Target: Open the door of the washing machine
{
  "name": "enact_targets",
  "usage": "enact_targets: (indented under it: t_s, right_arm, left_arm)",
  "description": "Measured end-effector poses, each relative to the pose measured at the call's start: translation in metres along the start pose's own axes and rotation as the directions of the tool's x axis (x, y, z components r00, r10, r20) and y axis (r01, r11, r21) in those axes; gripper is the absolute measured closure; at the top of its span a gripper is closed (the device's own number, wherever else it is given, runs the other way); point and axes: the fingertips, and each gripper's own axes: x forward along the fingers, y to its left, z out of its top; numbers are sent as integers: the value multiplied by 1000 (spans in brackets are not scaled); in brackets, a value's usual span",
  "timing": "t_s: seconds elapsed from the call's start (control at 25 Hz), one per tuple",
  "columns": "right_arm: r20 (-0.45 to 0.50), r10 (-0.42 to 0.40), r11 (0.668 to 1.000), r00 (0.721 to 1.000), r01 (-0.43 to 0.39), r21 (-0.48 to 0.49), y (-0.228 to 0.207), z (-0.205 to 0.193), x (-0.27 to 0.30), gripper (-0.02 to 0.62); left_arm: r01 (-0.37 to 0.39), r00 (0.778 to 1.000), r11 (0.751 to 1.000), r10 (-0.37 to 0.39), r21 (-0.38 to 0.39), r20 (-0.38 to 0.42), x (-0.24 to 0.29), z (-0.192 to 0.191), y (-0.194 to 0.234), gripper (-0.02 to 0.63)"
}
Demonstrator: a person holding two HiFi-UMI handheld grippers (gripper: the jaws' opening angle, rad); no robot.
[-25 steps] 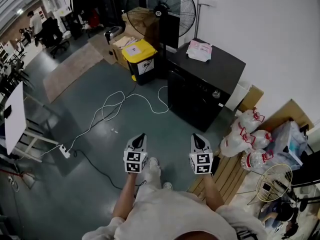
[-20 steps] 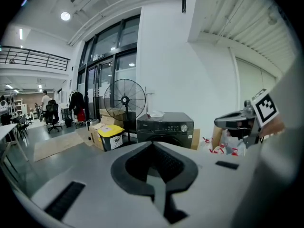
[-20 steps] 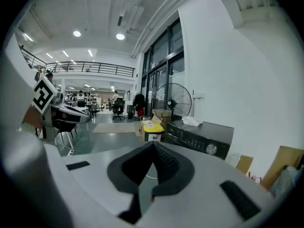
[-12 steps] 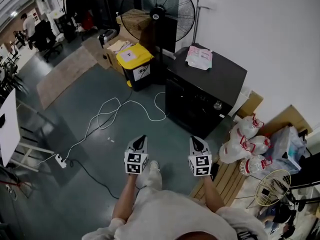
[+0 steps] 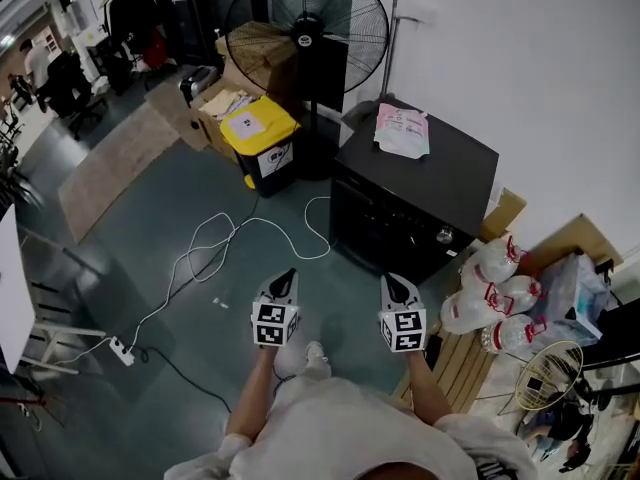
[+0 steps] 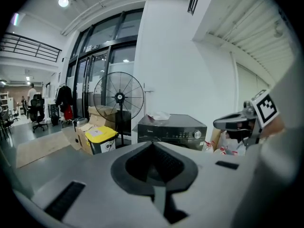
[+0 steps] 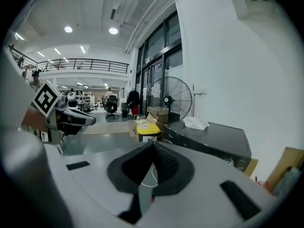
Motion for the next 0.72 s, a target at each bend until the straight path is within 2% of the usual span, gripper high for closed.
enact_targets:
  t_s: [0.4, 0.72]
  right_arm:
    - [-35, -57, 998, 998, 57, -8, -1, 20, 75, 595]
    - [-79, -79, 997, 994, 80, 6, -5, 10, 99, 597]
  left_arm:
    - [66, 998, 998, -66, 7, -7, 66, 17, 61, 598]
    - [118, 993, 993, -117, 19, -30, 104, 22, 75, 598]
